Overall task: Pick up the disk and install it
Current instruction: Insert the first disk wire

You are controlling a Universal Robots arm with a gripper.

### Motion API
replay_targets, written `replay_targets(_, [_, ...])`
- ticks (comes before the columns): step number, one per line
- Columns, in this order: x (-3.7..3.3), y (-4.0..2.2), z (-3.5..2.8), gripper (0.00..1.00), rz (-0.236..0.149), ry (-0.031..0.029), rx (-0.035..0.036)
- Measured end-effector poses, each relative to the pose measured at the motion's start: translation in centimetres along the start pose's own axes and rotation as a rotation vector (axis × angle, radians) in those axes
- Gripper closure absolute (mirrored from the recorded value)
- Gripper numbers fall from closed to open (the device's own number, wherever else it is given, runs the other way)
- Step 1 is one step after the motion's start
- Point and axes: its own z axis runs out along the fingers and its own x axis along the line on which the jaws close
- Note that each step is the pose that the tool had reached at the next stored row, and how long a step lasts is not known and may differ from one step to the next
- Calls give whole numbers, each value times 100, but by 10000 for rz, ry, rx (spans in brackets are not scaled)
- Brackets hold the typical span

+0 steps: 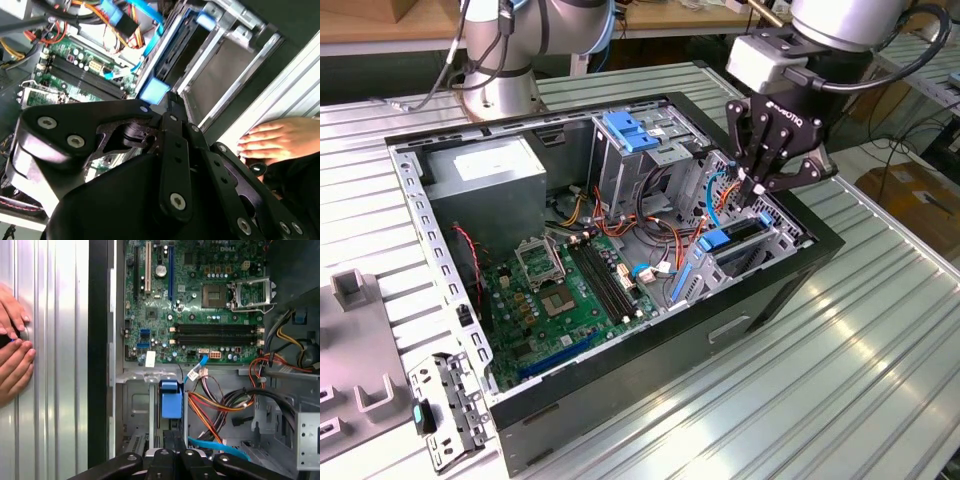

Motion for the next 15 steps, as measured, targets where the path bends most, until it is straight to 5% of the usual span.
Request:
replay_targets(1, [0,-64,2,89,-13,2,1])
replay_targets(3, [-1,-92,1,89,-88,3,3])
replay_targets(15, [4,-93,-90,89,-2288,-3,76])
